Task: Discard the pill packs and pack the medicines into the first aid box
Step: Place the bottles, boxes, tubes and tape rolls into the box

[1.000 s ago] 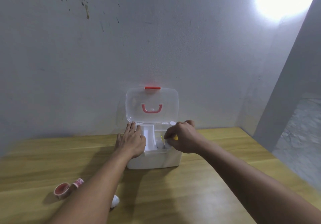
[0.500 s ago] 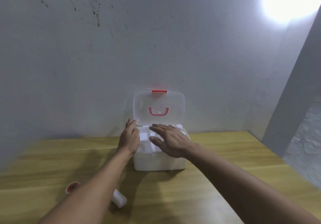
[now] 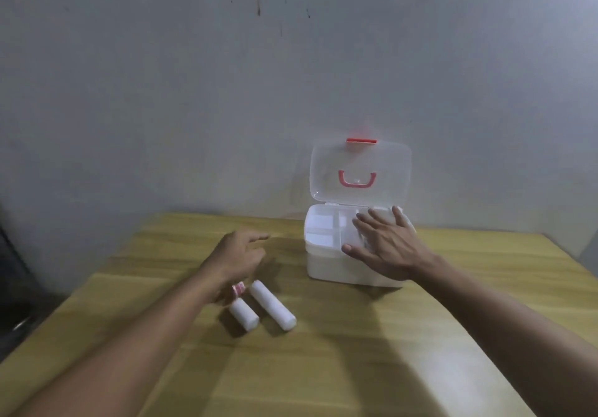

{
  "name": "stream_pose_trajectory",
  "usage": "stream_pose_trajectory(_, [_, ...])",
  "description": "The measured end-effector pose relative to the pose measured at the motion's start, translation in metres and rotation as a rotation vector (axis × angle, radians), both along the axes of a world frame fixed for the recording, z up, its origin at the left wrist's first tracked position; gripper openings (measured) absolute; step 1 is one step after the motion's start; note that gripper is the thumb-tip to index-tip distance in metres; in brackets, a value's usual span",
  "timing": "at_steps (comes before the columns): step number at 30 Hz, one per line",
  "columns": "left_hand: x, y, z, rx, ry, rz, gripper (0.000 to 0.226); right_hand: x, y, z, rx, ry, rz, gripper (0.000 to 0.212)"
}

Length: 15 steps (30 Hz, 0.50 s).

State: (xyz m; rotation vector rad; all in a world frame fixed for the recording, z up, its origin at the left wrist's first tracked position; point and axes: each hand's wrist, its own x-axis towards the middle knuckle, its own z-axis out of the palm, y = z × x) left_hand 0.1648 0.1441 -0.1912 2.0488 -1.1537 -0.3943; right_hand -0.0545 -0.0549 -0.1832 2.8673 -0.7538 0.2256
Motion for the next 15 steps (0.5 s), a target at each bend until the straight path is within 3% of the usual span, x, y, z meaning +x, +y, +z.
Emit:
stream_pose_trajectory(3, [0.0,0.024,-0.013,0.093,-0.026,-0.127,0.048,-0.002,-0.001,-0.005,-0.03,-0.008,-0.002,0.1])
stream_pose_trajectory(8, [-0.008,0.039,-0.023,0.378,-0.306,-0.353,0.08,0.0,0.001,-0.006,-0.044,0.006,-0.021,0.098])
stream_pose_trajectory(12, [-0.016,0.043,-0.025,0.473,-0.483,-0.447,0.077,-0.001,0.001,-0.007,-0.049,0.013,-0.028,0.098])
stream_pose_trajectory(15, [-0.015,0.041,-0.025,0.473,-0.515,-0.461,0.064,-0.002,0.001,-0.009,-0.063,0.008,-0.028,0.096])
